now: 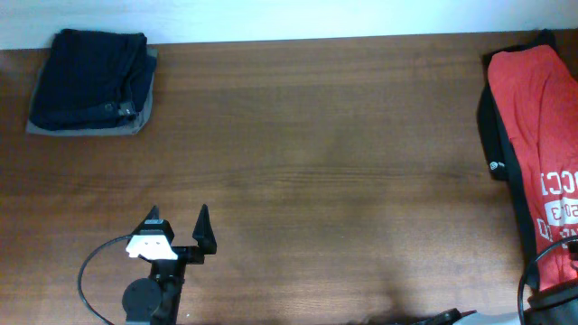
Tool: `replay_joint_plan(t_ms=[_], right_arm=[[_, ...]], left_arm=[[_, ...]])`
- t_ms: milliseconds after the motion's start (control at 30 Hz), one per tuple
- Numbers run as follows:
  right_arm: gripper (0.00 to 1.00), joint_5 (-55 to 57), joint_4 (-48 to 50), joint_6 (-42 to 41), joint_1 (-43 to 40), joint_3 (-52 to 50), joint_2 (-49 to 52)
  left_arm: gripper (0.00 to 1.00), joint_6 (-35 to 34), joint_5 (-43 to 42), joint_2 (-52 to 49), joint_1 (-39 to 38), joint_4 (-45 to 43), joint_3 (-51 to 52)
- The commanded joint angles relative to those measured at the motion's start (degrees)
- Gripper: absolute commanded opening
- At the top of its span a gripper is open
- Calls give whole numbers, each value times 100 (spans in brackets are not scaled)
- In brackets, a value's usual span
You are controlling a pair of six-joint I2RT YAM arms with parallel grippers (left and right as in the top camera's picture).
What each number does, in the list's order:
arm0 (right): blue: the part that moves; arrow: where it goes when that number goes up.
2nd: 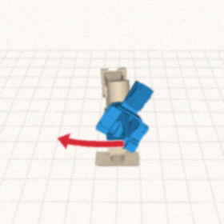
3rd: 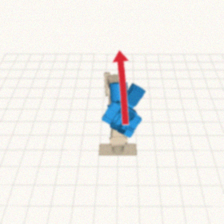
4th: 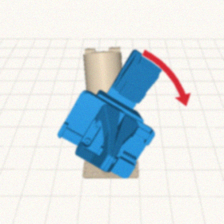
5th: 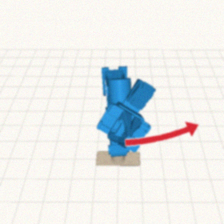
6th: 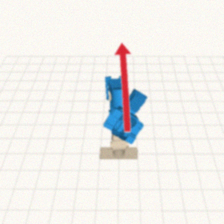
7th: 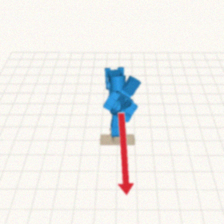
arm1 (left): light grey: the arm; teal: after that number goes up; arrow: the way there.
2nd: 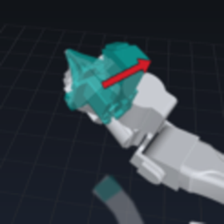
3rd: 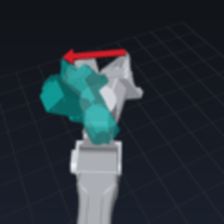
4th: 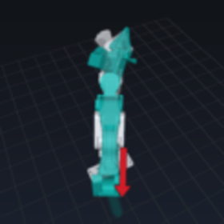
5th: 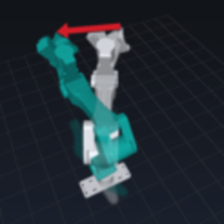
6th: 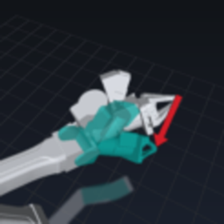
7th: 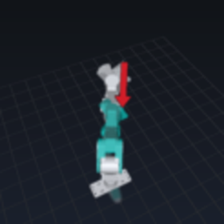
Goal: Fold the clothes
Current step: 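Reach the right gripper to the red t-shirt and grasp it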
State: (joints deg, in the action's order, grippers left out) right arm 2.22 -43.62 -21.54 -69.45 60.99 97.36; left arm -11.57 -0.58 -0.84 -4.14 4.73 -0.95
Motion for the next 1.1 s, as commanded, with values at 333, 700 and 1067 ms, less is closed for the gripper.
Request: replay_joint_plan(t_ms=[333, 700, 1067], right_arm=[[70, -7, 391, -181, -28, -463, 52], [4, -271, 490, -181, -26, -444, 39], [4, -1032, 96, -181, 452, 315, -835]], left_arm=[[100, 94, 39, 50, 24, 0, 44], [100, 94, 39, 50, 24, 0, 44], [100, 94, 39, 50, 24, 2, 44]])
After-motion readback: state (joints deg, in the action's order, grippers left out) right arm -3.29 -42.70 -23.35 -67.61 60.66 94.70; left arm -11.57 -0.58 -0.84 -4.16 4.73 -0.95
